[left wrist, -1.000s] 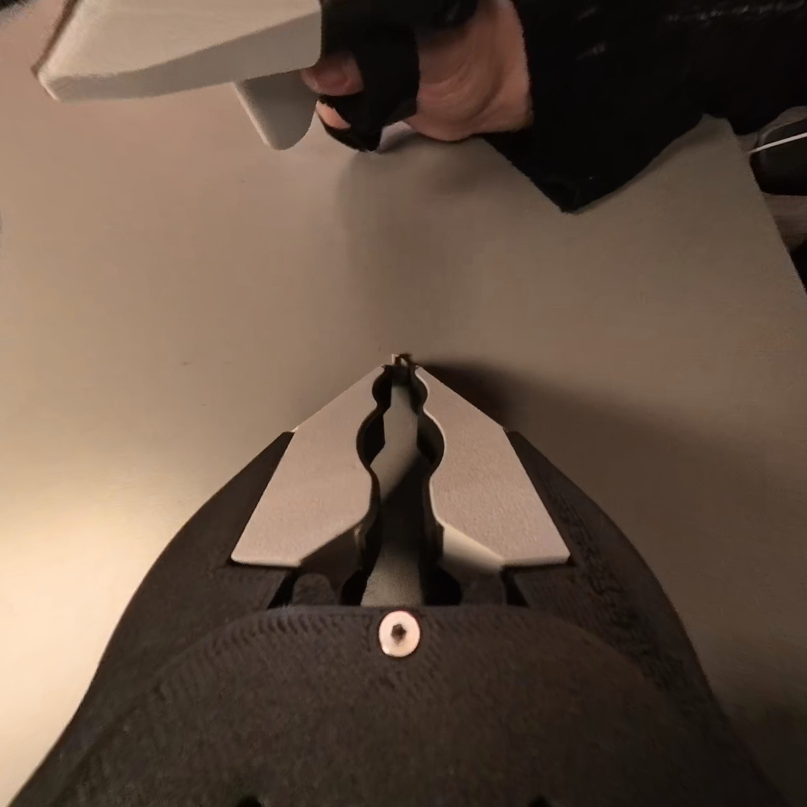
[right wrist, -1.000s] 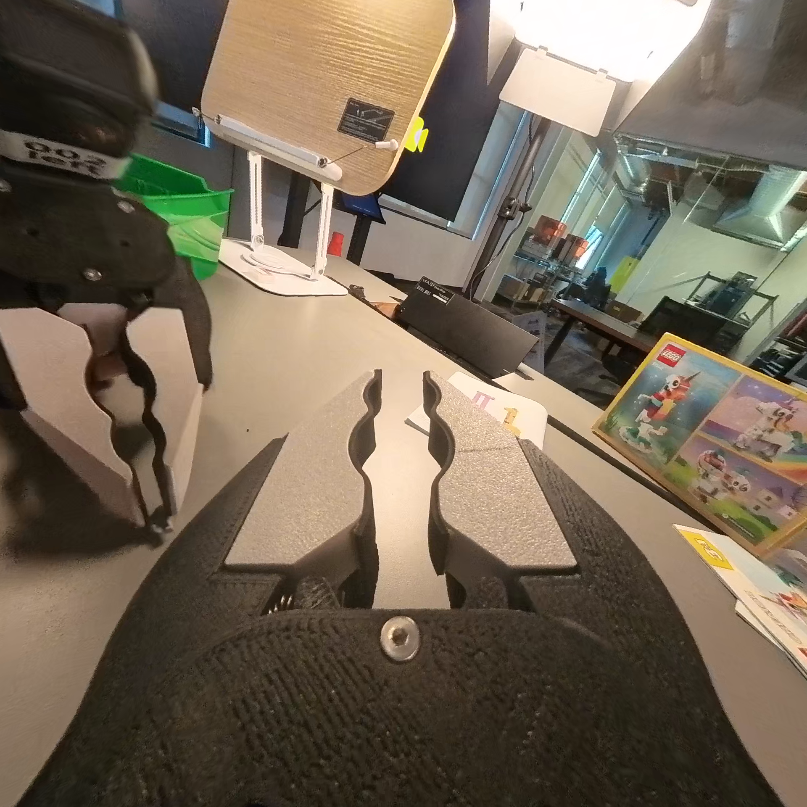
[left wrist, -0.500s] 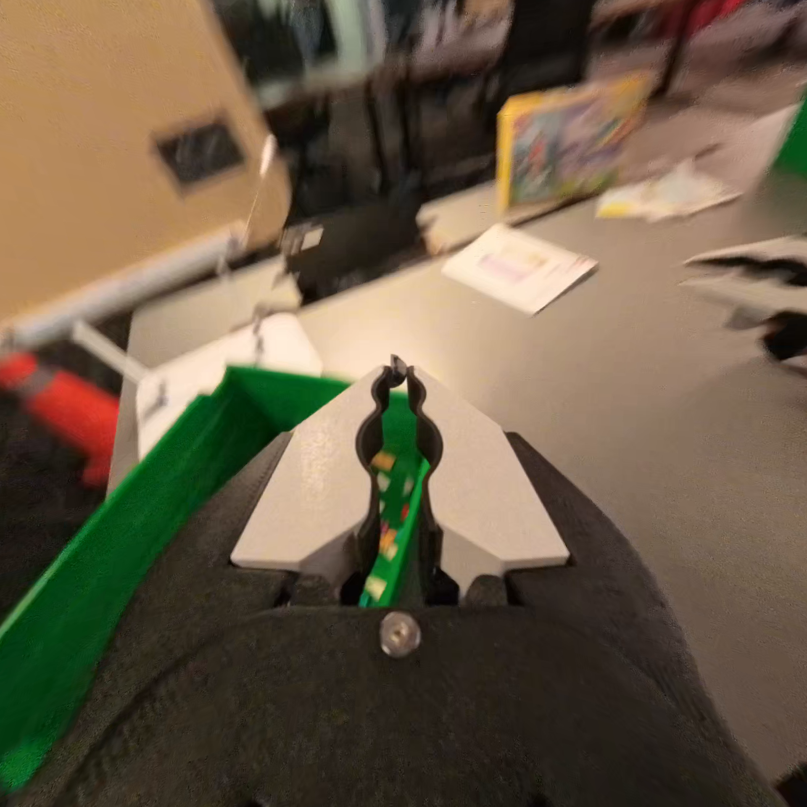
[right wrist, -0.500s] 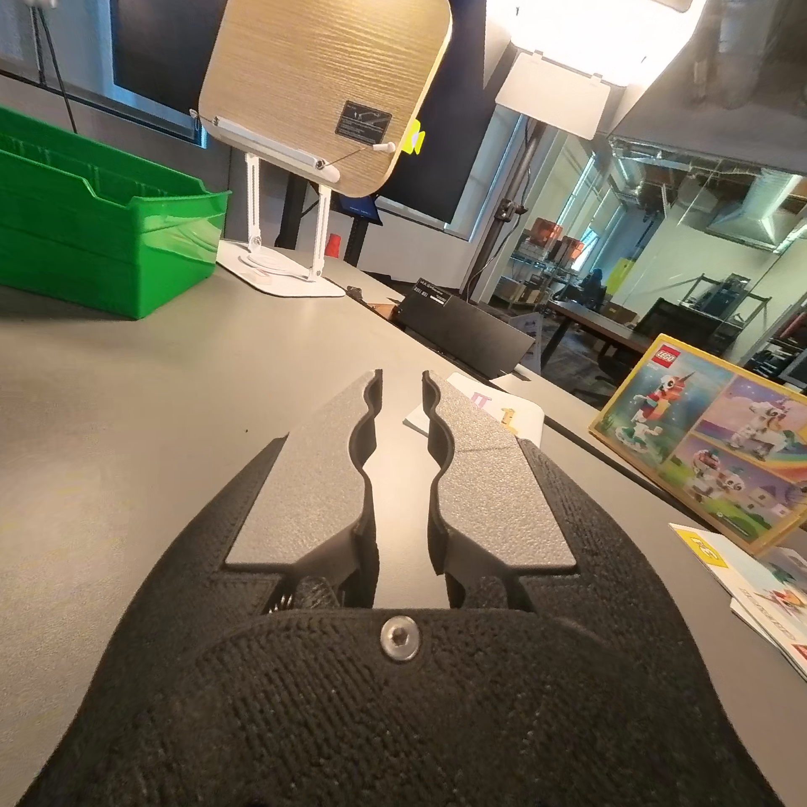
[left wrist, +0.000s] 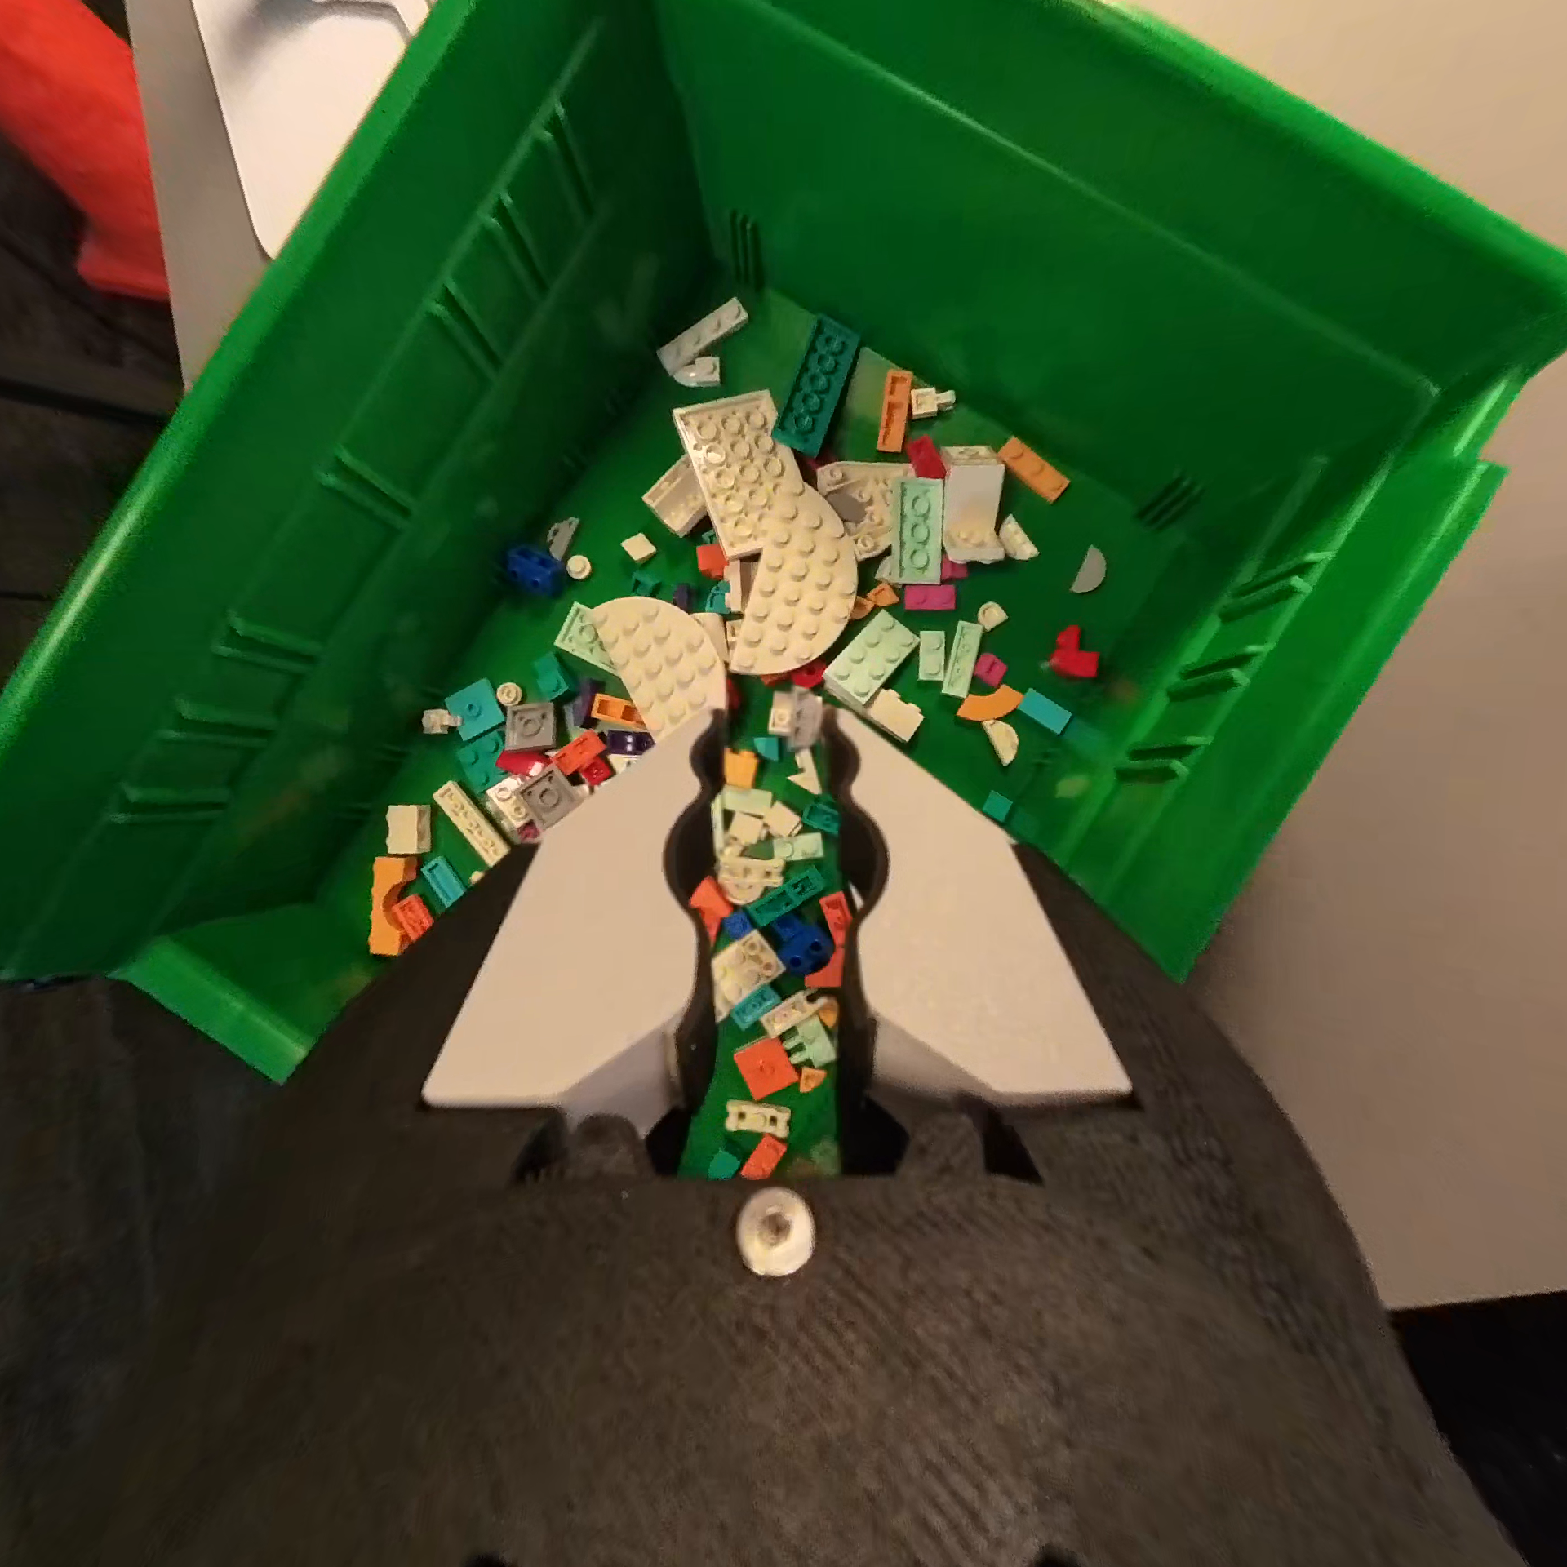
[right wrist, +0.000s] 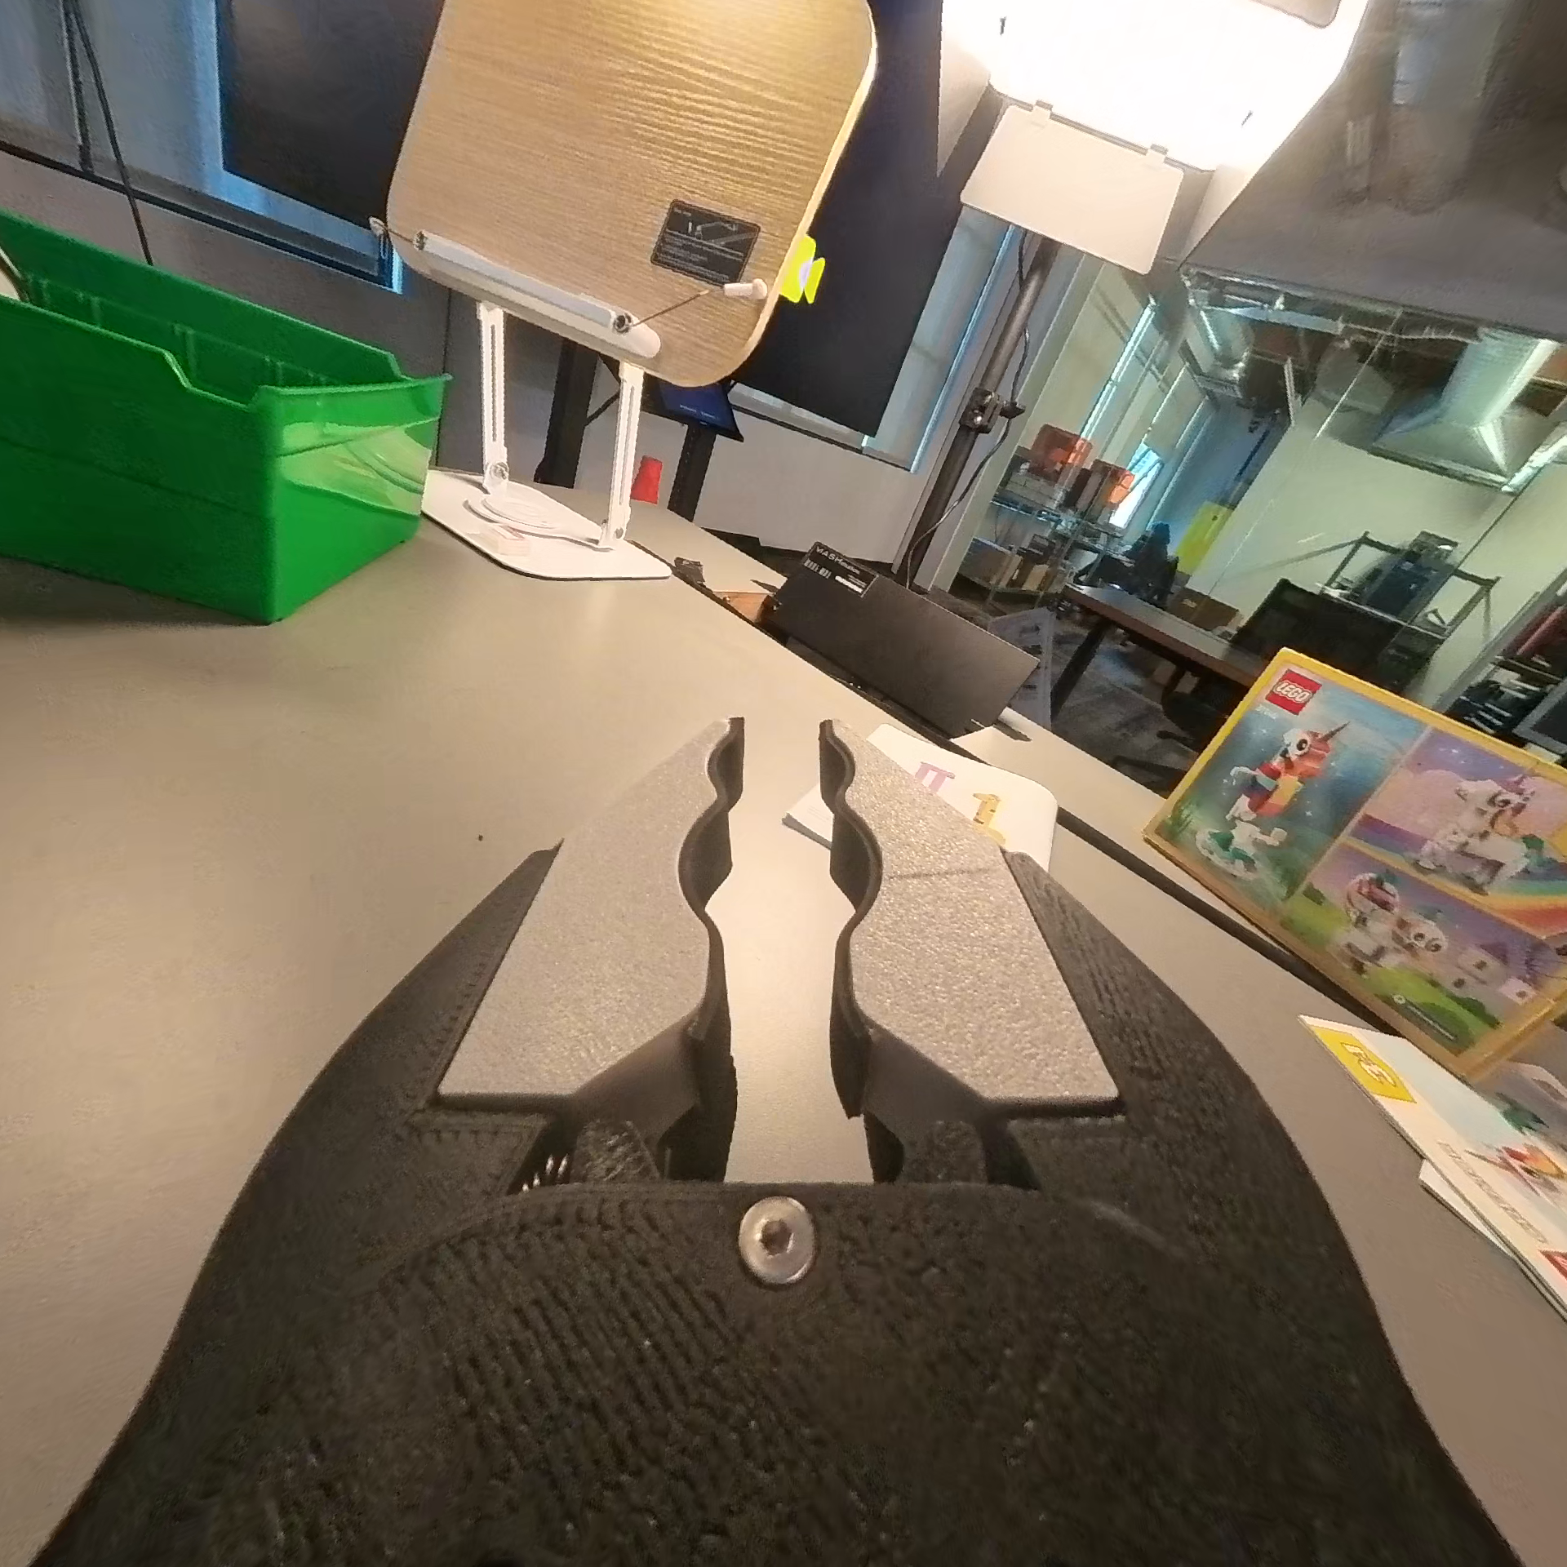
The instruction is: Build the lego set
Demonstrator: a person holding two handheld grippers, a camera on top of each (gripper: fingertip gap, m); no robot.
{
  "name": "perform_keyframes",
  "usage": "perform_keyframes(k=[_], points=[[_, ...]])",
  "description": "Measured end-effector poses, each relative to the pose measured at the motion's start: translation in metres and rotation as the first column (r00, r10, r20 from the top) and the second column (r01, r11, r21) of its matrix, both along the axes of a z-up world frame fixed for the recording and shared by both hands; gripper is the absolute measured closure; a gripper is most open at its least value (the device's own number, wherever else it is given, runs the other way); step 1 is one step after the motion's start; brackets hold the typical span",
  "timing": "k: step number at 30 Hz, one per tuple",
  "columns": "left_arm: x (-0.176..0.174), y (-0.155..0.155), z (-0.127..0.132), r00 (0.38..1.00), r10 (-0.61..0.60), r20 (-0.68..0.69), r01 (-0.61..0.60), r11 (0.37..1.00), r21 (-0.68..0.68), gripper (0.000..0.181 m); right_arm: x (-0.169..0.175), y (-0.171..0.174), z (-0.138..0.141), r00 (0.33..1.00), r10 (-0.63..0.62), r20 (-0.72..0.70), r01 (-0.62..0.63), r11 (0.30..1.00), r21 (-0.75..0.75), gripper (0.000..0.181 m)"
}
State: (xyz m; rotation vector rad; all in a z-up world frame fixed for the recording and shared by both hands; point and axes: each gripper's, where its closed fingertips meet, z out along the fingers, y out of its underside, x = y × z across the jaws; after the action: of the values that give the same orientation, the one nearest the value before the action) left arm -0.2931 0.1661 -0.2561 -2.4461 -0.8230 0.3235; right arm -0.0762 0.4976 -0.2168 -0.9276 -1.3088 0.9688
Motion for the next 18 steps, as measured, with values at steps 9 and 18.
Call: perform_keyframes(k=[9, 18], points=[[-0.004, -0.005, 0.007, 1.0, 0.03, -0.007, -0.03, 0.999, 0.036, 0.134, 0.001, 0.0, 0.001, 1.0, -0.004, -0.007, 0.004, 1.0, 0.003, 0.165], [0.041, -0.042, 0.077, 0.995, -0.078, -0.056, 0.096, 0.862, 0.498, 0.127, 0.004, 0.006, 0.006, 0.999, -0.026, -0.031, 0.025, 1.0, -0.019, 0.165]])
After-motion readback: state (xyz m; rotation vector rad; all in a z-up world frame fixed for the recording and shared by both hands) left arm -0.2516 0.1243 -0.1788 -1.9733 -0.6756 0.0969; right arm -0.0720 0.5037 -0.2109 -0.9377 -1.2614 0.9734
